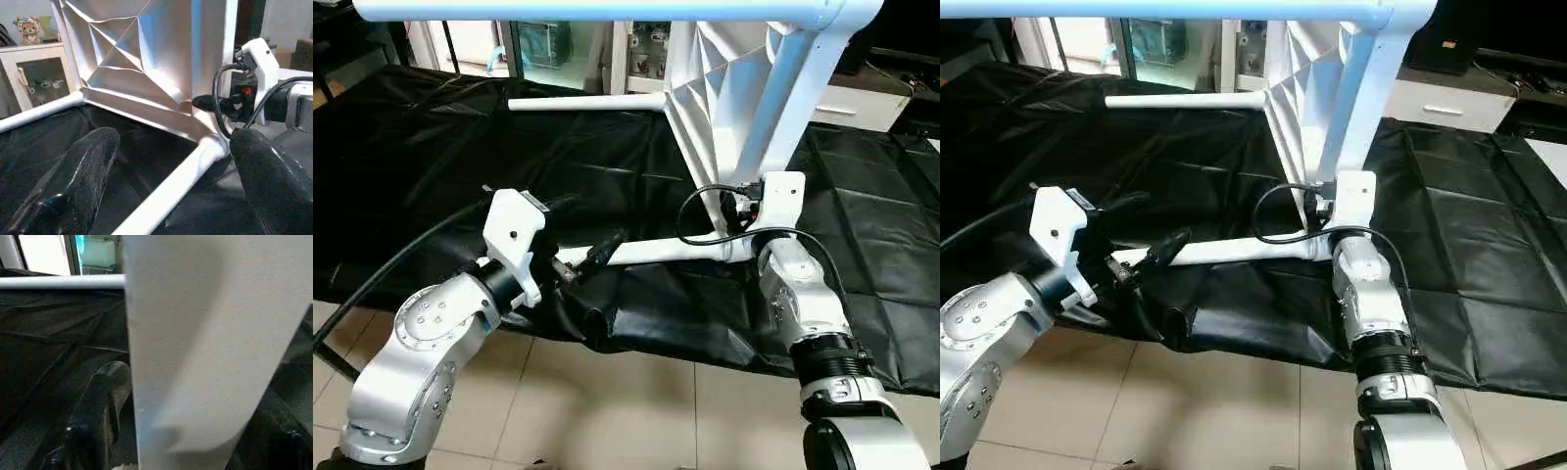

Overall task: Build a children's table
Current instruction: Flip table

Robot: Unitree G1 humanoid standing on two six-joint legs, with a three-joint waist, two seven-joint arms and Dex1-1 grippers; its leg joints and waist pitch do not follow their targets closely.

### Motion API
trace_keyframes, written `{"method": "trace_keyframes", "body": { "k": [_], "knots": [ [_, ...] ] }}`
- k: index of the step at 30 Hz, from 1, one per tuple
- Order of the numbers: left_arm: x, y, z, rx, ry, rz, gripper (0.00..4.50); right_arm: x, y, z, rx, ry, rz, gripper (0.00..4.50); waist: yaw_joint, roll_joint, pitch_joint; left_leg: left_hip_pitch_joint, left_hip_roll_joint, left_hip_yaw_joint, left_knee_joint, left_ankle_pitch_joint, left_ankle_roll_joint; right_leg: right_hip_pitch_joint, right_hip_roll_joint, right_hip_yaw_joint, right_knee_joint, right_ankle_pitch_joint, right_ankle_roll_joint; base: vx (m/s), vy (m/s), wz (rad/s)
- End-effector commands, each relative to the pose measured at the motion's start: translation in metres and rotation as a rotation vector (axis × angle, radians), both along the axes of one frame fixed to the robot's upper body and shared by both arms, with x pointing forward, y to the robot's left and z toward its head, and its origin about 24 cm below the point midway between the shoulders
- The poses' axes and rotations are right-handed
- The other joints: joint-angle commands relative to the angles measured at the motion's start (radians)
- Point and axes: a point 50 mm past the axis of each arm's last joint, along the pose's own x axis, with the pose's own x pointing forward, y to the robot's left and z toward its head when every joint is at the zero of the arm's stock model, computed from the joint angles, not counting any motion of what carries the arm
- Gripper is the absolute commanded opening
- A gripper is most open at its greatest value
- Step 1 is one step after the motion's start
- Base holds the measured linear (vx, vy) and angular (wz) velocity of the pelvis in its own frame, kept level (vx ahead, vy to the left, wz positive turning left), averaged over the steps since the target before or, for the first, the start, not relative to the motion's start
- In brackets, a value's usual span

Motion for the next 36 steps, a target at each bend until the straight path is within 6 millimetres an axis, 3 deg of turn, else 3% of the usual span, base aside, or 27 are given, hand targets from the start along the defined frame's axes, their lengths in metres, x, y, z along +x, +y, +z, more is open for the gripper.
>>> {"method": "trace_keyframes", "body": {
  "k": [1, 9, 25, 32, 33, 36],
  "knots": [
    [-0.003, -0.003, 0.003, 0.014, -0.013, -0.03, 4.13, 0.002, -0.005, 0.001, 0.014, 0.004, -0.015, 2.64, 0.001, 0.01, -0.06, 0.009, 0.056, -0.011, -0.093, -0.116, -0.027, 0.048, -0.072, 0.046, -0.056, -0.068, -0.191, 0.0, 0.0, 0.0],
    [-0.005, -0.004, 0.002, 0.02, -0.014, -0.031, 4.13, 0.003, -0.008, 0.0, 0.005, 0.013, -0.019, 1.95, 0.001, 0.005, -0.06, 0.008, 0.056, -0.009, -0.092, -0.107, -0.023, 0.047, -0.073, 0.047, -0.057, -0.075, -0.187, 0.0, 0.0, 0.0],
    [-0.005, -0.009, 0.002, 0.02, -0.018, -0.036, 4.13, 0.008, -0.021, 0.013, -0.05, -0.038, -0.059, 1.89, 0.002, 0.0, -0.06, 0.008, 0.057, -0.001, -0.09, -0.094, -0.02, 0.045, -0.071, 0.047, -0.057, -0.085, -0.177, 0.0, 0.0, 0.0],
    [-0.004, -0.01, 0.005, 0.024, -0.032, -0.036, 4.13, 0.017, -0.042, 0.054, -0.196, -0.168, -0.114, 1.88, 0.007, -0.002, -0.066, 0.006, 0.055, 0.003, -0.083, -0.043, -0.003, 0.047, -0.069, 0.046, -0.05, -0.028, -0.187, 0.0, 0.0, 0.0],
    [-0.004, -0.01, 0.005, 0.024, -0.032, -0.036, 4.13, 0.017, -0.042, 0.054, -0.196, -0.168, -0.114, 1.88, 0.008, -0.003, -0.067, 0.007, 0.054, 0.004, -0.081, -0.029, 0.004, 0.047, -0.068, 0.046, -0.048, -0.009, -0.191, 0.0, 0.0, 0.0],
    [-0.004, -0.011, 0.007, 0.022, -0.039, -0.034, 4.13, 0.02, -0.057, 0.081, -0.304, -0.243, -0.147, 1.88, 0.013, -0.007, -0.075, 0.003, 0.049, 0.007, -0.071, 0.042, 0.033, 0.048, -0.063, 0.046, -0.037, 0.087, -0.203, 0.0, 0.0, 0.0]
  ]
}}
